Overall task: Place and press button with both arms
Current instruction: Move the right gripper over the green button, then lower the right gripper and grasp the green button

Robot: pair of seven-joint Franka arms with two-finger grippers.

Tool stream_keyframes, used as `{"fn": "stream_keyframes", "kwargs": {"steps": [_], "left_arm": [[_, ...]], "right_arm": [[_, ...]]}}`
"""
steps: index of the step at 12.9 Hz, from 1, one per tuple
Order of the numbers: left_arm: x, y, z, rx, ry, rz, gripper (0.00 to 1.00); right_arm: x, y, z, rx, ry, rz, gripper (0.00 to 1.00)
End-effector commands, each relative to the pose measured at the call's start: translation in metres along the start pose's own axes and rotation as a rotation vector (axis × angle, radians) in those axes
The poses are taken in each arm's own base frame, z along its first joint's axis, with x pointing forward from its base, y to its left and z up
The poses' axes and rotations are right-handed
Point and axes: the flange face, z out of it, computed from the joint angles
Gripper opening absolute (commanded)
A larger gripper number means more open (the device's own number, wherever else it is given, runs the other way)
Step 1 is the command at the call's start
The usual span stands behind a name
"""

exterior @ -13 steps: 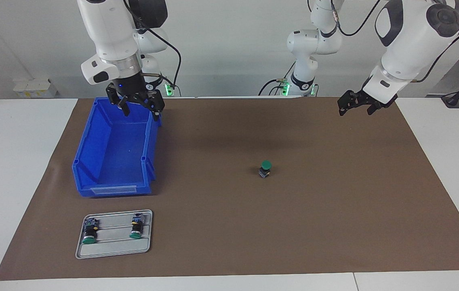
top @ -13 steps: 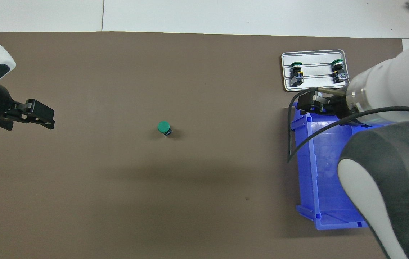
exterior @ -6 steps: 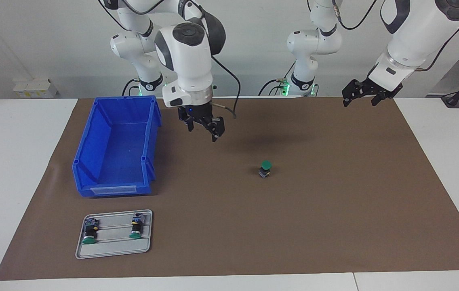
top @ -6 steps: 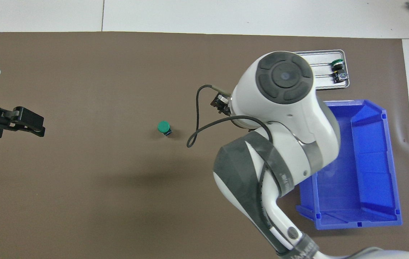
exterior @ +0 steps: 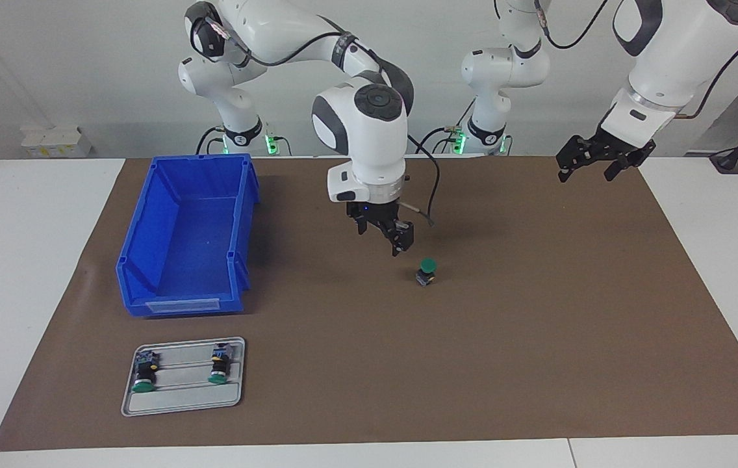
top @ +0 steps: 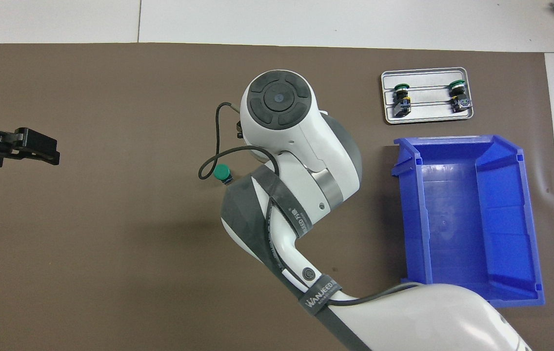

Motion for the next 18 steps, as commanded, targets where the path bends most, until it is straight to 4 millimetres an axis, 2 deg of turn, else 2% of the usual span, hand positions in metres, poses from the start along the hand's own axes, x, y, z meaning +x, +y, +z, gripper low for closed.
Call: {"fn": "stream_keyframes", "kwargs": {"steps": [1, 3, 5, 10, 16, 18], "left_arm": [[-0.004, -0.011, 0.005, -0.007, 0.034, 0.017, 1.0], [-0.008, -0.014, 0.01, -0.005, 0.031, 0.081, 1.0], [-0.008, -0.019, 0.009, -0.005, 0.033, 0.064, 1.0], [-0.011, -0.021, 0.017, 0.007, 0.032, 0.062, 1.0], [-0.027, -0.013, 0.041, 0.027, 0.021, 0.019, 1.0], [-0.026, -0.024, 0.037, 0.024, 0.024, -0.004, 1.0]], "right_arm": [[-0.024, -0.036, 0.035, 0.007, 0.039, 0.071, 0.95], [-0.031, -0.042, 0.051, 0.018, 0.034, 0.107, 0.95], [-0.047, -0.051, 0.075, 0.027, 0.031, 0.129, 0.94], [-0.062, -0.054, 0.084, 0.042, 0.007, 0.141, 0.91], [-0.078, -0.05, 0.112, 0.018, 0.001, 0.145, 0.88], [-0.078, -0.048, 0.119, 0.009, 0.007, 0.154, 0.87]]}}
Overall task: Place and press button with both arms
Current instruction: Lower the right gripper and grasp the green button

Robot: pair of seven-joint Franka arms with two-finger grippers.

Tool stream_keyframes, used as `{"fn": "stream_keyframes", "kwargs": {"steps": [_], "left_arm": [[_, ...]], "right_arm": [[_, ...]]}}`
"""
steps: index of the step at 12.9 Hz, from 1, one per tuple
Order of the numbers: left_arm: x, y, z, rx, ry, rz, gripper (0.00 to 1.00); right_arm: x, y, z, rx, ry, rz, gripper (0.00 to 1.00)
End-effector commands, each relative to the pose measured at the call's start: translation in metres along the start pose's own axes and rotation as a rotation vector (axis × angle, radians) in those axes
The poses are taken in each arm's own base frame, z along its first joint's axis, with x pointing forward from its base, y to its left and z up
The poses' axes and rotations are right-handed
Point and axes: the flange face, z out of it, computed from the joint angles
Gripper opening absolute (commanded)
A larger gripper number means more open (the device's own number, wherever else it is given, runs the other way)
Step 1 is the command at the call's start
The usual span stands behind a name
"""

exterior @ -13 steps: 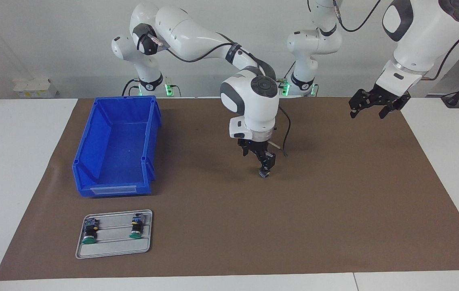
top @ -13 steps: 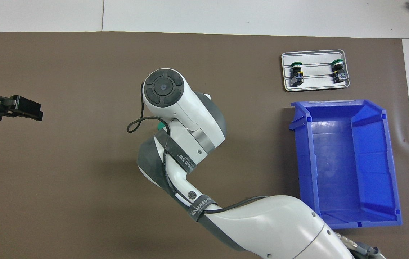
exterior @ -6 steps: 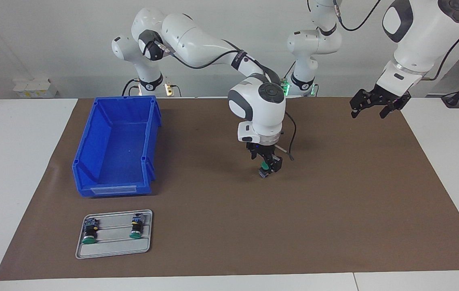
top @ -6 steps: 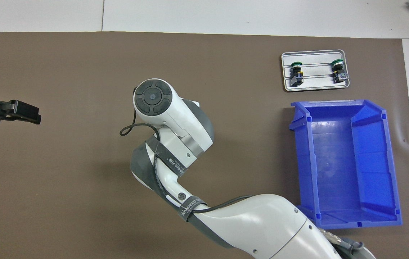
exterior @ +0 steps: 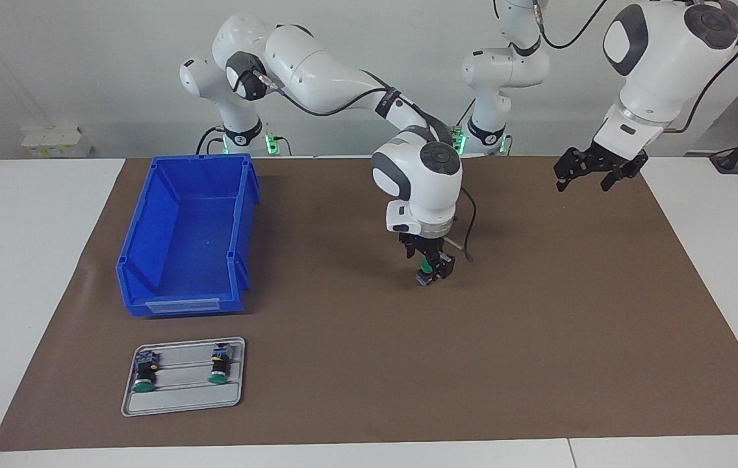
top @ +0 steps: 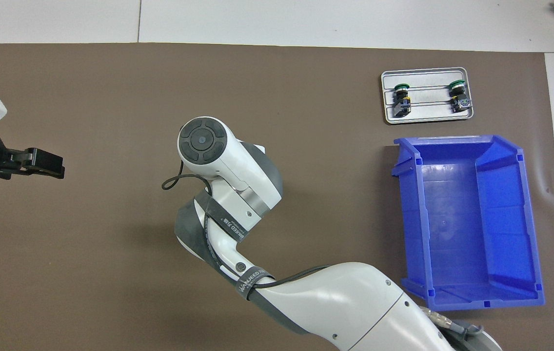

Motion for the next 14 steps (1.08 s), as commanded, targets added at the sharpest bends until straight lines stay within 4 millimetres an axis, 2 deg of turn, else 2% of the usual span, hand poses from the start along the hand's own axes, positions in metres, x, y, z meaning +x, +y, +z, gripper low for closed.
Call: {"fn": "stream_keyframes", "kwargs": {"steps": [1, 4, 7, 11, 14], "left_arm": [[-0.0115, -0.0118, -0.0013, 0.014, 0.012, -0.032, 1.0], [-0.0113, -0.015, -0.0022, 0.014, 0.015, -0.038, 1.0], [-0.0113, -0.0158, -0.0022, 0.014, 0.015, -0.039, 1.0], [-0.0113, -0.0158, -0.0022, 0.014, 0.015, -0.039, 1.0], [-0.0113, -0.015, -0.0022, 0.014, 0.015, -0.038, 1.0]], "right_arm": [[-0.0014, -0.0008, 0.0047, 0.024, -0.003, 0.027, 0.86], [-0.0026, -0.0025, 0.0086, 0.06, -0.012, 0.051, 0.83], [-0.0038, -0.0006, 0.0113, 0.053, -0.009, 0.047, 0.77], [-0.0048, -0.0002, 0.0098, 0.053, -0.012, 0.048, 0.62], [-0.0038, 0.0013, 0.0108, 0.036, -0.009, 0.052, 0.42]]}}
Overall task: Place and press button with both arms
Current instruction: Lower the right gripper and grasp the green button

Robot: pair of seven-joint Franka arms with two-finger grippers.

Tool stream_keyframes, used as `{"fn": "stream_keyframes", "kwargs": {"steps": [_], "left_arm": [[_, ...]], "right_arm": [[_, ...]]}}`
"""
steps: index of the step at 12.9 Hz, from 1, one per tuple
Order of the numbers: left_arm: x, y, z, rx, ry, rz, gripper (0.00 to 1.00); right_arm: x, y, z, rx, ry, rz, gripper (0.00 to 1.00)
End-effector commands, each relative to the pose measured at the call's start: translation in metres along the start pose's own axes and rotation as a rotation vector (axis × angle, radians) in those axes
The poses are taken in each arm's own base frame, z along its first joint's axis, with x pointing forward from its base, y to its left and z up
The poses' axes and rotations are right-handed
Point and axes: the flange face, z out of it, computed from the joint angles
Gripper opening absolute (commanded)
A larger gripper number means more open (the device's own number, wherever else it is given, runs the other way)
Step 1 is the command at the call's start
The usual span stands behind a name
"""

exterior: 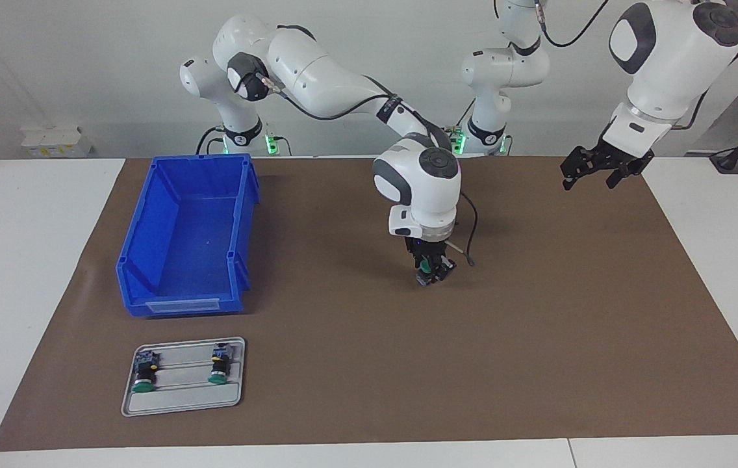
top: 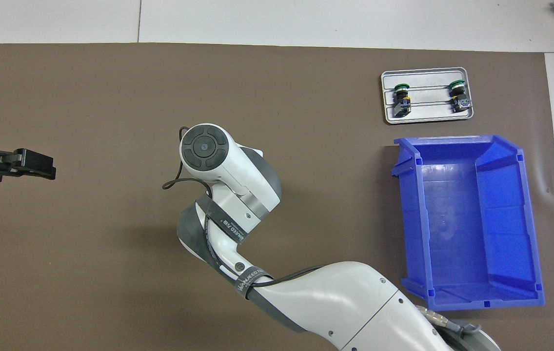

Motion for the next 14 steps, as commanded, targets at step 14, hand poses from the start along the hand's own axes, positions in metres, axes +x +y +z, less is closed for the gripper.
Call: {"fn": "stream_keyframes", "kwargs": {"steps": [14], "left_arm": [[-0.009, -0.003, -0.001, 0.016, 0.012, -0.013, 1.0]], "right_arm": [[0.07, 0.037, -0.101, -0.028, -0.03, -0.151, 0.0]]}}
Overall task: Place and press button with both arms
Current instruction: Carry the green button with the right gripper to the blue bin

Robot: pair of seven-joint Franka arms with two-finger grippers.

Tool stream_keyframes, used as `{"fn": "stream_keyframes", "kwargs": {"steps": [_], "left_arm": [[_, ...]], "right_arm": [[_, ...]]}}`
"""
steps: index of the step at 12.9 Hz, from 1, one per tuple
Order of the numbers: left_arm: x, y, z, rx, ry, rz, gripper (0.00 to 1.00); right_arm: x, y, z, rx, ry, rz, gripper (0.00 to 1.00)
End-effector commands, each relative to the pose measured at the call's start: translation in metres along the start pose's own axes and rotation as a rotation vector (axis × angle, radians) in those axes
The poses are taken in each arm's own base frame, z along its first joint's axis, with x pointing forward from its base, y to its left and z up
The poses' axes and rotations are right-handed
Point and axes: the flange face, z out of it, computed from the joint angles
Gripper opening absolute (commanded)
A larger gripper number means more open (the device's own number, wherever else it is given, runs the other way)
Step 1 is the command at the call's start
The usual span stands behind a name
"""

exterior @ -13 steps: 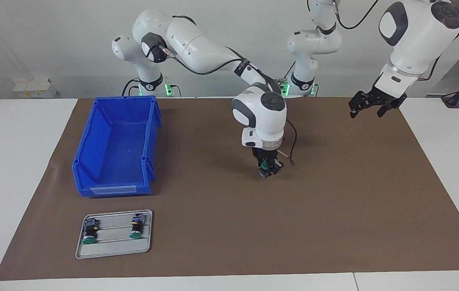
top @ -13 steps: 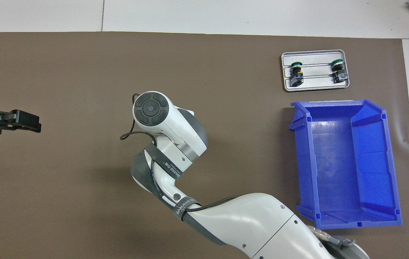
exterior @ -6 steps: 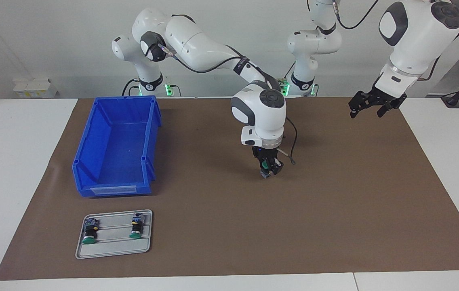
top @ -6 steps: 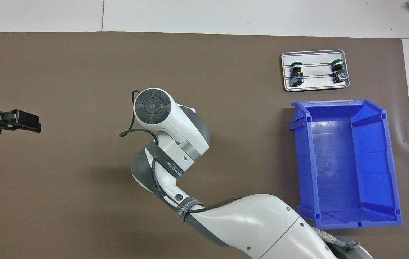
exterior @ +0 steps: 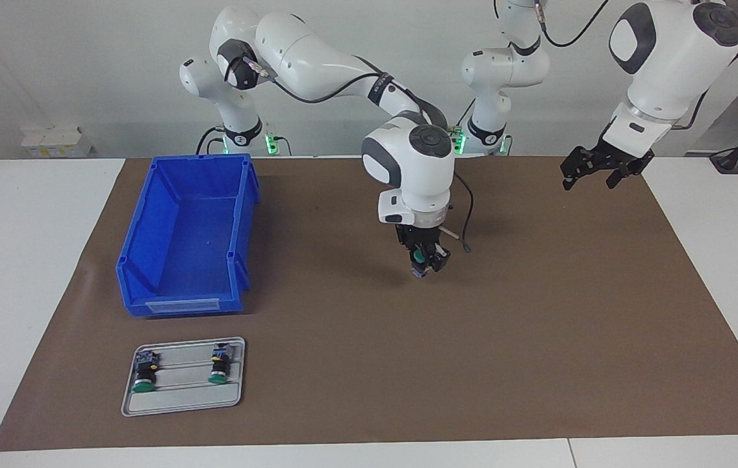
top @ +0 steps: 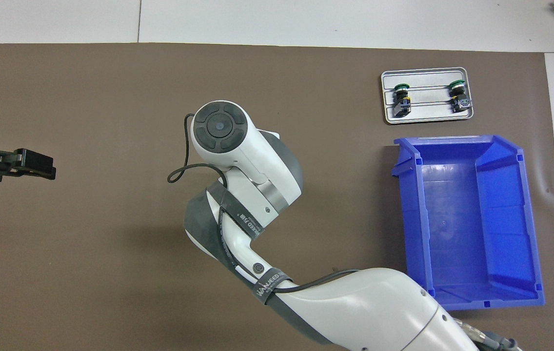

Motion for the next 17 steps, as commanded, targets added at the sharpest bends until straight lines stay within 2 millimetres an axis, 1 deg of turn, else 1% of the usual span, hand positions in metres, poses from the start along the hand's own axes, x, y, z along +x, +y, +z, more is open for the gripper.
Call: {"fn": "stream_keyframes", "kwargs": {"steps": [1, 4, 6, 8, 9, 10, 11, 12, 14, 17], "left_arm": [[-0.009, -0.003, -0.001, 0.016, 0.012, -0.012, 1.0], [-0.009, -0.003, 0.0, 0.016, 0.011, -0.012, 1.0], [-0.009, -0.003, -0.001, 0.016, 0.012, -0.012, 1.0], [-0.009, -0.003, -0.001, 0.016, 0.012, -0.012, 1.0], [-0.009, -0.003, -0.001, 0.016, 0.012, -0.012, 1.0], [-0.009, -0.003, -0.001, 0.016, 0.012, -0.014, 1.0], [-0.009, -0.003, 0.0, 0.016, 0.011, -0.012, 1.0], [-0.009, -0.003, -0.001, 0.016, 0.012, -0.014, 1.0], [-0.009, -0.003, -0.001, 0.016, 0.012, -0.012, 1.0], [-0.009, -0.003, -0.001, 0.016, 0.012, -0.014, 1.0]], "right_arm": [[0.041, 0.048, -0.034, -0.032, -0.025, -0.106, 0.0], [0.089, 0.099, -0.068, -0.047, -0.039, -0.231, 0.0], [0.119, 0.126, -0.093, -0.073, -0.048, -0.338, 0.0], [0.157, 0.152, -0.117, -0.085, -0.054, -0.41, 0.0], [0.177, 0.17, -0.128, -0.086, -0.053, -0.448, 0.0], [0.194, 0.188, -0.132, -0.088, -0.057, -0.491, 0.0], [0.206, 0.203, -0.136, -0.09, -0.059, -0.539, 0.0], [0.222, 0.219, -0.136, -0.094, -0.065, -0.58, 0.0], [0.255, 0.244, -0.128, -0.099, -0.079, -0.653, 0.0], [0.298, 0.274, -0.117, -0.075, -0.057, -0.76, 0.0]]}}
